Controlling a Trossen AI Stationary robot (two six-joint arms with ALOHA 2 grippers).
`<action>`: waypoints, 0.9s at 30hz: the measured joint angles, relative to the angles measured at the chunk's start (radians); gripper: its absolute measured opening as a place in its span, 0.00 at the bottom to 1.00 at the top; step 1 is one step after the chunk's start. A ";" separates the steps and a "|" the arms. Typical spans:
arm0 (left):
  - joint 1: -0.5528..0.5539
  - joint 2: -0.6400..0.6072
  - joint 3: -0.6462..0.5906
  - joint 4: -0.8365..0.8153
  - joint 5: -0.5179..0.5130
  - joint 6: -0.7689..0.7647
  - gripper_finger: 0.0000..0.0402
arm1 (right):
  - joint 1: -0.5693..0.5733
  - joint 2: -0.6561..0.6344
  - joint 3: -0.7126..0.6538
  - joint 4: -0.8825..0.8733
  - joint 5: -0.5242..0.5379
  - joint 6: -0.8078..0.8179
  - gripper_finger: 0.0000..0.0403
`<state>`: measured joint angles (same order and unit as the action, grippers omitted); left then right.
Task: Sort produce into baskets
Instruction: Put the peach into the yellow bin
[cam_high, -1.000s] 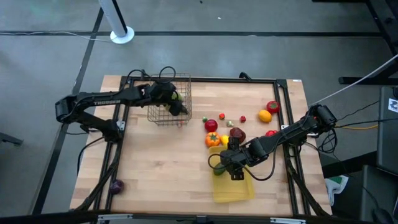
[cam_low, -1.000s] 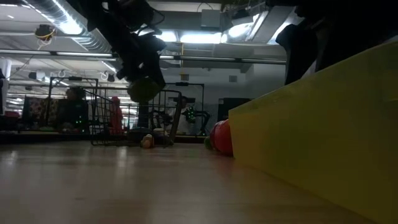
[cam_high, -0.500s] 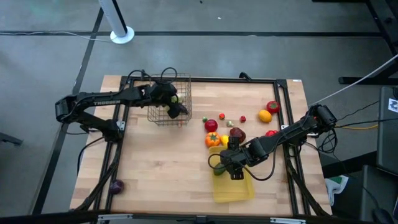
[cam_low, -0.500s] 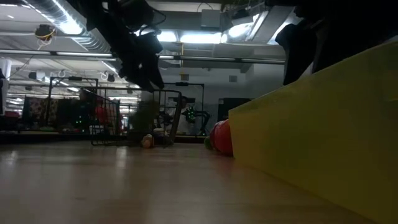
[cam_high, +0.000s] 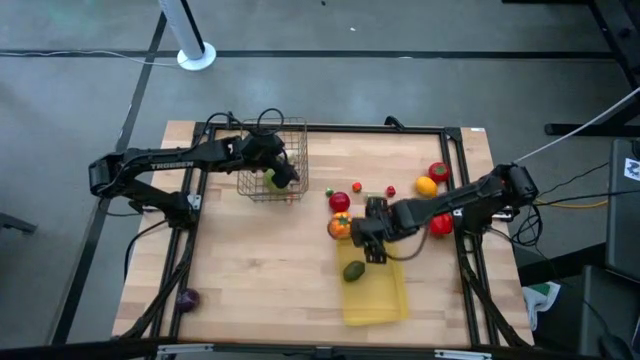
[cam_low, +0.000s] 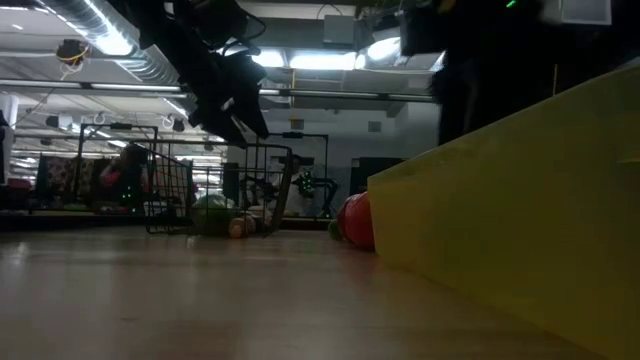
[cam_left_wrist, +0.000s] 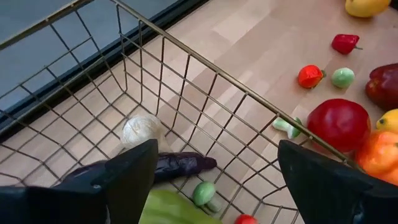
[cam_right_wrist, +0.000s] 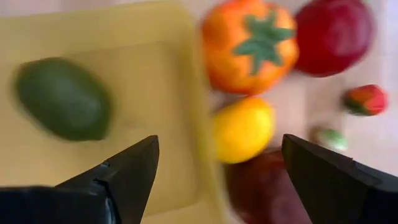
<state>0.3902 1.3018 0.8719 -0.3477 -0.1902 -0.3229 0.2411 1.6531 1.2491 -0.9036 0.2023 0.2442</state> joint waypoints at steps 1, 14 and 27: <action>-0.002 0.000 0.000 0.000 0.000 -0.008 0.82 | -0.023 0.000 0.000 0.002 0.000 -0.020 0.83; -0.050 0.000 0.000 0.000 0.000 0.032 0.82 | -0.321 0.019 0.000 0.069 0.061 -0.230 0.83; -0.083 0.000 0.000 -0.001 0.000 0.034 0.82 | -0.517 0.187 0.000 0.178 -0.056 -0.303 0.83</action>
<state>0.3070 1.3018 0.8719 -0.3489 -0.1902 -0.2890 -0.2756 1.8405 1.2495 -0.7254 0.1462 -0.0586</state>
